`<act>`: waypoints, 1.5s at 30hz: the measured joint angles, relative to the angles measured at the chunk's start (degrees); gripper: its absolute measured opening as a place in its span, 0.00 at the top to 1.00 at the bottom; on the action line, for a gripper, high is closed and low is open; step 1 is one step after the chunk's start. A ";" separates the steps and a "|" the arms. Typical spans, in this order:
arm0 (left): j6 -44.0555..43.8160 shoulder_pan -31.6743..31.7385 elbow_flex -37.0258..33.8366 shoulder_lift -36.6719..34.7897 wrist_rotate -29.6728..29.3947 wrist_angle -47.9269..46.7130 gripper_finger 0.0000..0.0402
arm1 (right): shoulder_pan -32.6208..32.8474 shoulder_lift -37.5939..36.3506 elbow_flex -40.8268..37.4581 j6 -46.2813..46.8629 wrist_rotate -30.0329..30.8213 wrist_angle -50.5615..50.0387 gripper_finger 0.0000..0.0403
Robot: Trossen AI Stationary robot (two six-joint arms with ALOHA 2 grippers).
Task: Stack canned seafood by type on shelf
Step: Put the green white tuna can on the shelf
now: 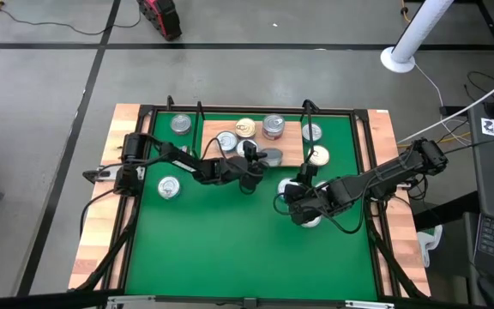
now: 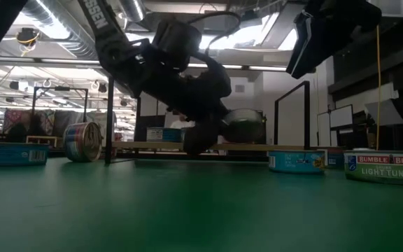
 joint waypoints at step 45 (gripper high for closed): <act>-9.32 2.17 2.99 0.13 0.19 -3.65 0.37 | -0.01 0.00 0.02 0.00 -0.04 0.63 0.42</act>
